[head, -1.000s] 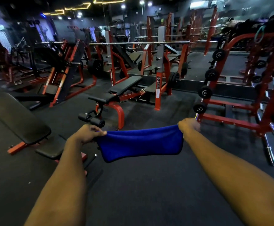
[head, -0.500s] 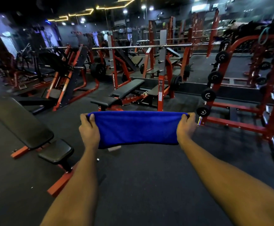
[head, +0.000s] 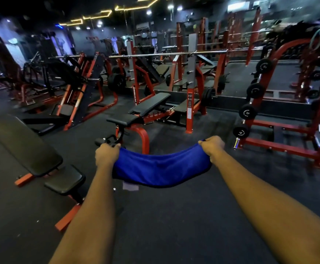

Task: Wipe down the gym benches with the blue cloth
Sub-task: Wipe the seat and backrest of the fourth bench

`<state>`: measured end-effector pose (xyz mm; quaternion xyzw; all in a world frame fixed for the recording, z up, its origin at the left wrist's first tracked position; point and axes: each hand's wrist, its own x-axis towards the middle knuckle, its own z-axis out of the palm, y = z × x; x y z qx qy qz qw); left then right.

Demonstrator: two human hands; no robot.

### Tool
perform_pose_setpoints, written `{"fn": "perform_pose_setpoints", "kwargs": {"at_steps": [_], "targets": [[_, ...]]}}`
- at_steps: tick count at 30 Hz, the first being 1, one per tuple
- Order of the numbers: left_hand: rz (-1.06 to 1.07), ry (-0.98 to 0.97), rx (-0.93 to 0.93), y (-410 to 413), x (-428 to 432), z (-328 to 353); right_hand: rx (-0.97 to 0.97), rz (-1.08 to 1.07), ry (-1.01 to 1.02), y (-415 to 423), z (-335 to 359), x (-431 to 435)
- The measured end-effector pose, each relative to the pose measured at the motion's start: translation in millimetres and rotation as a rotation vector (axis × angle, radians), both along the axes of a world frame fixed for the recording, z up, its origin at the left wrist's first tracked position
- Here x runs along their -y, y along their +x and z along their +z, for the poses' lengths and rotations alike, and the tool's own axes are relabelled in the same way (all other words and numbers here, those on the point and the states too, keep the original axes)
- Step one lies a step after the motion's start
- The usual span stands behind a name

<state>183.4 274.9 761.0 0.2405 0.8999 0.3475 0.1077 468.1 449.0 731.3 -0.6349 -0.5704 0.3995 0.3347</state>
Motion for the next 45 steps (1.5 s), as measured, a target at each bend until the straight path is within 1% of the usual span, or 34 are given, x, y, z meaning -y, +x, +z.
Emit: {"fn": "perform_pose_setpoints", "kwargs": {"at_steps": [2, 5, 6, 8, 9, 12, 13, 14, 15, 17, 19, 21, 22, 24, 27, 29, 31, 33, 36, 38, 42, 45], "targets": [[-0.090, -0.037, -0.010, 9.4, -20.5, 4.3, -0.038, 0.161, 0.008, -22.5, 5.0, -6.9], [-0.343, -0.063, -0.128, 32.6, -62.9, 9.9, -0.118, 0.417, 0.061, -65.8, 7.7, -10.8], [-0.407, -0.053, -0.153, 42.3, -76.8, 12.2, -0.158, 0.511, 0.061, -79.5, 7.9, -13.2], [-0.469, 0.042, -0.102, 60.0, -104.2, 14.3, -0.225, 0.699, 0.025, -99.8, 8.9, -22.4], [-0.475, 0.110, -0.037, 64.1, -121.3, 16.8, -0.227, 0.766, 0.025, -106.7, 11.5, -33.0], [-0.400, 0.248, 0.363, 64.3, -146.2, 16.2, -0.207, 0.784, 0.069, -110.6, 8.9, -63.0], [-0.379, 0.261, 0.402, 58.8, -150.5, 14.6, -0.217, 0.783, 0.078, -112.0, 5.8, -73.4], [-0.342, 0.280, 0.393, 53.4, -155.2, 12.1, -0.220, 0.805, 0.071, -114.3, 4.8, -85.2], [-0.298, 0.290, 0.334, 47.2, -156.5, 9.4, -0.207, 0.836, 0.067, -116.4, 4.9, -93.3], [-0.208, 0.272, 0.152, 27.4, -156.8, -4.1, -0.175, 0.940, 0.067, -124.0, 6.7, -107.3], [-0.241, 0.156, 0.038, 7.8, -151.0, -21.5, -0.172, 1.043, 0.038, -134.8, 8.1, -115.0], [-0.343, 0.014, 0.043, -9.6, -142.5, -42.1, -0.179, 1.132, 0.014, -147.1, 9.0, -118.3], [-0.348, -0.041, 0.079, -20.4, -137.0, -51.3, -0.187, 1.176, -0.004, -158.6, 8.0, -120.3], [-0.264, -0.087, 0.147, -45.4, -127.1, -68.5, -0.185, 1.241, -0.039, -182.6, -0.2, -125.5], [-0.129, -0.091, 0.179, -84.8, -109.8, -83.6, -0.152, 1.259, -0.074, -226.1, -17.1, -131.3], [-0.081, -0.077, 0.247, -112.4, -100.6, -86.9, -0.144, 1.238, -0.096, -262.8, -30.1, -131.7], [-0.053, -0.034, 0.329, -139.2, -94.8, -93.4, -0.136, 1.217, -0.097, -294.0, -42.8, -131.9], [-0.017, 0.012, 0.390, -176.4, -93.7, -99.4, -0.116, 1.232, -0.099, -342.5, -56.9, -134.0], [0.003, 0.044, 0.442, -228.3, -94.2, -112.3, -0.044, 1.283, -0.075, -409.9, -69.4, -136.3], [0.020, 0.047, 0.437, -266.6, -94.5, -117.5, -0.040, 1.297, -0.055, -456.1, -73.5, -136.1], [0.138, 0.133, 0.394, -334.2, -90.3, -139.2, -0.049, 1.293, -0.030, -532.8, -82.6, -141.0], [0.201, 0.121, 0.335, -371.3, -92.7, -148.6, -0.024, 1.295, -0.042, -582.7, -95.8, -148.0]]}}
